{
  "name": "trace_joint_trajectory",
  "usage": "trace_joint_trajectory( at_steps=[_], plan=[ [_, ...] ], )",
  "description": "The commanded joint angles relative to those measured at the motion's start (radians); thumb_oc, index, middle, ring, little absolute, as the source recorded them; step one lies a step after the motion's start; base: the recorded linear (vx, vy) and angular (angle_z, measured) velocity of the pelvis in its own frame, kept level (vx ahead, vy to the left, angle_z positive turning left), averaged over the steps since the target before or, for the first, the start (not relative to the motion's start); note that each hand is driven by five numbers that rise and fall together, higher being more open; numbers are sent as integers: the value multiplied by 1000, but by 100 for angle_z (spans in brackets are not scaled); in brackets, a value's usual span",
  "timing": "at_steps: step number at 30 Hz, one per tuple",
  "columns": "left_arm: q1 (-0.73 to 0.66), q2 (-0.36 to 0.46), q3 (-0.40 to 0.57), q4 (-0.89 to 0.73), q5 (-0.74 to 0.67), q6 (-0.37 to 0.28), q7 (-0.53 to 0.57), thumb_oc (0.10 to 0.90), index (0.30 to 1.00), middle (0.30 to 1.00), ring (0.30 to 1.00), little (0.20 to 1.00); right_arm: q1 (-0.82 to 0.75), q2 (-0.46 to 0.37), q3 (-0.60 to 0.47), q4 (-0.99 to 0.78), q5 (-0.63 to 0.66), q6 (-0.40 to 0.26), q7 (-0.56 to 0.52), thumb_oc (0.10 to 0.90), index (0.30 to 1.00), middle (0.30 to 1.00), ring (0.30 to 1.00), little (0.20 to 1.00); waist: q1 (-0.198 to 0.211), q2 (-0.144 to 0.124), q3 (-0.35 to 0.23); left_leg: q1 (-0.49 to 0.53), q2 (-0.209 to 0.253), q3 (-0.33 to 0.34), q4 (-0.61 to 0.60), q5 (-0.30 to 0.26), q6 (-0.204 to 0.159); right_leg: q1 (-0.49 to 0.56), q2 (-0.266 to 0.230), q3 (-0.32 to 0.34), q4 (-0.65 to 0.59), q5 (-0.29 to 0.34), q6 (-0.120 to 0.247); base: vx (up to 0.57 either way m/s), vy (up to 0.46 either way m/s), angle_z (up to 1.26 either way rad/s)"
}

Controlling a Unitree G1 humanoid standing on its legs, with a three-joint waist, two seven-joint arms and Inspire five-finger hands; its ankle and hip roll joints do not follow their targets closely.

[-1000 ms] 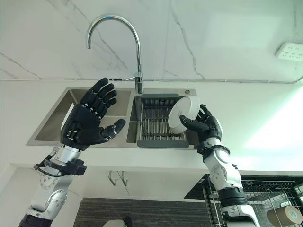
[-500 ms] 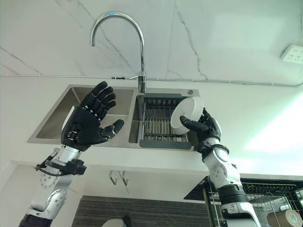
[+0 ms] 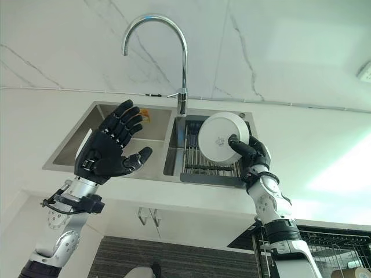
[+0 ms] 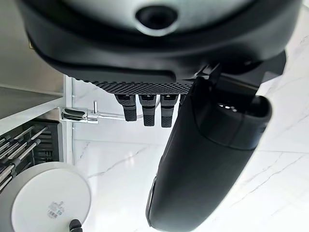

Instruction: Place the dishes in the dishwasher.

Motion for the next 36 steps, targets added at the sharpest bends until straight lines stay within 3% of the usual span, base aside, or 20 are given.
trace_joint_trajectory(
  at_steps=[1, 6, 10, 14, 15, 17, 21, 25, 27, 28, 30, 33, 36],
  plan=[
    [-101, 41, -1, -86, -43, -75, 2, 800, 900, 900, 900, 900, -173, -83, -40, -62, 13, -148, -21, 400, 300, 300, 300, 300, -5, -12, -46, 61, 18, 85, 77, -196, -21, 16, 45, -11, 28, -133, -27, -8, 30, 10],
    [-97, 40, -5, -95, -47, -73, -14, 800, 900, 900, 900, 900, -182, -87, -38, -110, -59, -197, -51, 400, 300, 300, 300, 300, -6, -10, -43, 63, 15, 82, 77, -196, -19, 17, 43, -10, 28, -131, -26, -1, 33, 7],
    [-82, 16, -9, -132, -196, 11, -179, 800, 900, 900, 900, 900, -158, -85, -43, -267, -142, -237, -69, 400, 300, 300, 300, 300, -23, -10, -45, 65, 13, 91, 77, -199, -15, 10, 40, 0, 28, -126, -20, 21, 62, 4],
    [-89, -43, -62, -175, -387, 197, -380, 800, 900, 900, 900, 900, -146, -53, -42, -406, -209, -281, -82, 400, 300, 300, 300, 300, -50, -5, -46, 67, 11, 107, 77, -207, -10, -3, 34, 15, 28, -117, -10, 20, 107, -13],
    [-98, -77, -104, -188, -445, 299, -465, 800, 900, 900, 900, 900, -132, -36, -42, -474, -232, -320, -92, 400, 300, 300, 300, 300, -70, -4, -47, 70, 10, 122, 77, -214, -7, -12, 30, 29, 28, -110, -1, 27, 156, -34],
    [-110, -96, -142, -191, -463, 395, -532, 800, 900, 900, 900, 900, -111, -7, -57, -532, -235, -382, -96, 400, 300, 300, 300, 300, -95, -3, -43, 74, 8, 136, 77, -222, -1, -22, 26, 44, 28, -100, 10, 26, 165, -41],
    [-125, -106, -233, -171, -416, 481, -625, 800, 900, 900, 900, 900, -81, 11, -67, -627, -288, -429, -134, 400, 300, 300, 300, 300, -134, -5, -31, 80, 5, 169, 77, -234, 11, -46, 20, 75, 28, -74, 31, 6, 140, -39],
    [-130, -113, -312, -162, -372, 550, -640, 800, 900, 900, 900, 900, -61, 17, -76, -678, -320, -457, -154, 400, 300, 300, 300, 300, -172, -11, -12, 82, -5, 173, 77, -244, 27, -76, 29, 122, 28, -46, 52, 2, 123, -37],
    [-125, -116, -348, -155, -329, 554, -618, 800, 900, 900, 900, 900, -42, 22, -82, -711, -307, -458, -150, 400, 300, 300, 300, 300, -187, -14, -5, 81, -1, 183, 77, -244, 32, -89, 35, 139, 28, -36, 57, -59, 39, -56],
    [-119, -104, -372, -155, -280, 559, -574, 800, 900, 900, 900, 900, -26, 41, -73, -752, -318, -468, -162, 400, 300, 300, 300, 300, -182, -24, 8, 91, 23, 242, 77, -247, 41, -90, -25, 68, 28, 43, 96, -121, -57, -62],
    [-129, -93, -376, -145, -264, 564, -563, 800, 900, 900, 900, 900, -29, 44, -65, -758, -317, -487, -162, 400, 300, 300, 300, 300, -170, -21, 18, 95, 38, 268, 77, -248, 47, -69, -54, 39, 28, 69, 105, -148, -131, -79],
    [-142, -81, -386, -133, -251, 570, -545, 800, 900, 900, 900, 900, -45, 43, -48, -760, -319, -531, -166, 400, 300, 300, 300, 300, -148, -15, 31, 77, 57, 284, 77, -236, 57, -42, -82, 23, 28, 100, 95, -159, -191, -45],
    [-138, -81, -391, -117, -239, 579, -538, 800, 900, 900, 900, 900, -62, 61, -33, -756, -361, -568, -175, 400, 300, 300, 300, 300, -132, -18, 38, 59, 72, 283, 77, -226, 53, -49, -93, 32, 28, 89, 89, -104, -269, -23]
  ],
)
